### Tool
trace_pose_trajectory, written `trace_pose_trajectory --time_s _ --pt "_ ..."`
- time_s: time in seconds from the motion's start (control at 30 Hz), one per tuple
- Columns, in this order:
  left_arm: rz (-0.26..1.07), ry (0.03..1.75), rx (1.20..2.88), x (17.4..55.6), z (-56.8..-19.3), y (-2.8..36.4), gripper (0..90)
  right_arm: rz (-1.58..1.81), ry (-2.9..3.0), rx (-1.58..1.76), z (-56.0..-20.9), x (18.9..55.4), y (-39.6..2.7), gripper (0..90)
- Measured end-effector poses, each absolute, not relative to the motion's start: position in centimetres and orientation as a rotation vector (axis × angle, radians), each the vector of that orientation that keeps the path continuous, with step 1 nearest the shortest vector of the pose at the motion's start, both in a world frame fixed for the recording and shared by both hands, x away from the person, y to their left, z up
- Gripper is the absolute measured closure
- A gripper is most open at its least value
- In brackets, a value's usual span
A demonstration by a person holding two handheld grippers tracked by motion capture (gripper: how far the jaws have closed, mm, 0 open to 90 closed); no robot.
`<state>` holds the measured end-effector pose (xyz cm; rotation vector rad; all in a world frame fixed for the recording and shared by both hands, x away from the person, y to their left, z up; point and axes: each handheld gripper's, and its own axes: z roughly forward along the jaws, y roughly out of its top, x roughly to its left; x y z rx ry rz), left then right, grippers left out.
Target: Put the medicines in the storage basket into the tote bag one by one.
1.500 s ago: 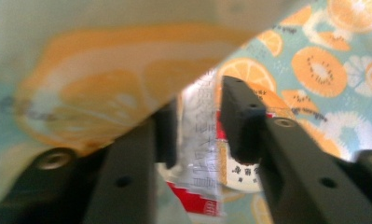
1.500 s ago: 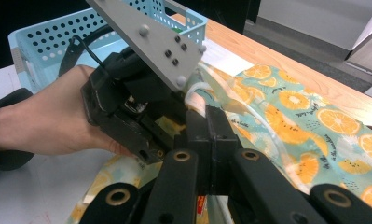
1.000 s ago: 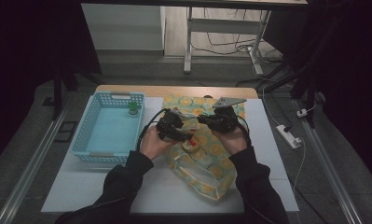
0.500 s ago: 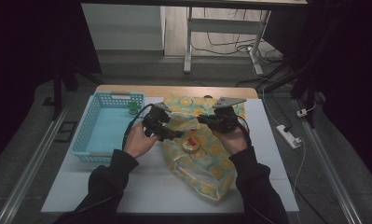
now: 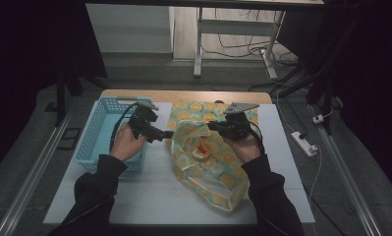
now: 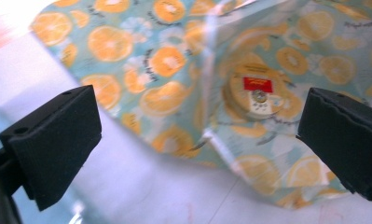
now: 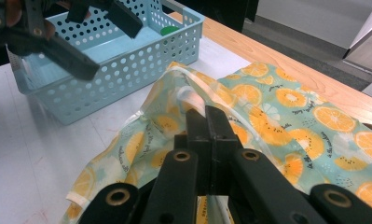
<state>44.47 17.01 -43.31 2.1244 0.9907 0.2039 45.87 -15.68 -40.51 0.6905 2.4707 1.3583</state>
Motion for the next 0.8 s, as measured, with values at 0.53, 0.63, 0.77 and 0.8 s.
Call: trace_pose_trajectory --time_s 0.53,0.63,0.77,0.8 --pt "0.297 1.119 2.075 45.8 -44.0 22.6 0.0 1.359 2.471 0.689 -40.5 45.9 -15.7 90.0" --pt "0.308 1.151 2.054 46.3 -44.3 23.3 0.0 1.359 2.471 0.688 -40.5 45.9 -15.7 90.0" --pt "0.329 1.193 2.043 47.1 -44.7 24.2 0.0 1.360 2.471 0.689 -40.5 45.9 -15.7 90.0" --pt "0.337 1.200 2.041 47.3 -44.8 24.4 0.0 1.360 2.471 0.689 -40.5 45.9 -15.7 90.0"
